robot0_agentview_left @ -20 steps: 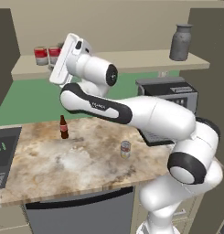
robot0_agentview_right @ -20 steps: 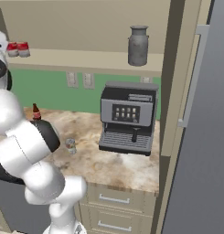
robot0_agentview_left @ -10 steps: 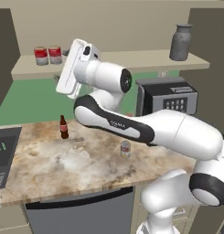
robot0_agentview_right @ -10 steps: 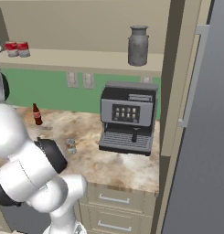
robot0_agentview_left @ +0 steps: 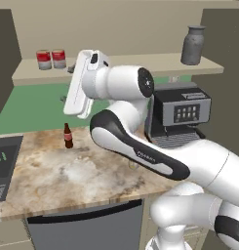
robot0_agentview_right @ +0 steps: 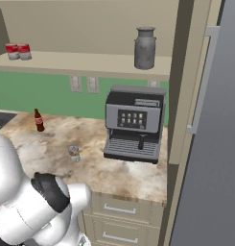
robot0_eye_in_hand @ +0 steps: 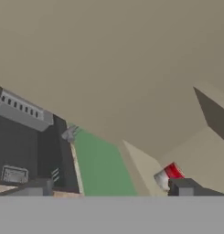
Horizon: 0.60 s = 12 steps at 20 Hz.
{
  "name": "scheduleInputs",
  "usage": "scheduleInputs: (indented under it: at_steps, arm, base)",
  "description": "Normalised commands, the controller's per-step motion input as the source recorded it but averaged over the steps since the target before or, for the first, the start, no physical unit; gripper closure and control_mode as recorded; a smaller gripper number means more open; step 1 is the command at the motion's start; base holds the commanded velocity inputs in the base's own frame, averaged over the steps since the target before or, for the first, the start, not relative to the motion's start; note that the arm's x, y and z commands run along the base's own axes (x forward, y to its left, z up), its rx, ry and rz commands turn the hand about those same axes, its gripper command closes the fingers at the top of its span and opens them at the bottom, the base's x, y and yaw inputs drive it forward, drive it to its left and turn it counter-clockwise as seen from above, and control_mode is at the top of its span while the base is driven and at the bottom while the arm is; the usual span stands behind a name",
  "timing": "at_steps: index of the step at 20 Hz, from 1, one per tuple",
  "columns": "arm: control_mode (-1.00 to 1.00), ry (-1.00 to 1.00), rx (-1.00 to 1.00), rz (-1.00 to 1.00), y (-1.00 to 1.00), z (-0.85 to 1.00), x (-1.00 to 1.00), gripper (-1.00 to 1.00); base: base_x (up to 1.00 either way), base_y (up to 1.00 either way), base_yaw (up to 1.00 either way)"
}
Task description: Pick the cans from the counter and place them in their designated side in the cabinet.
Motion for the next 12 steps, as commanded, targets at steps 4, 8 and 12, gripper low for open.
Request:
scheduleInputs:
  at_steps: [4, 8, 12]
  arm:
    - [-1.0, 0.23, -0.12, -0.03, -0.22, 0.0, -0.73, -1.0]
    - [-1.0, 0.26, -0.11, -0.07, -0.3, -0.03, -0.68, -1.0]
    - [-1.0, 0.11, -0.11, -0.12, -0.35, -0.24, -0.64, -1.0]
  base:
    - [0.0, 0.0, 0.0]
    - [0.0, 0.0, 0.0]
    - [0.0, 0.0, 0.0]
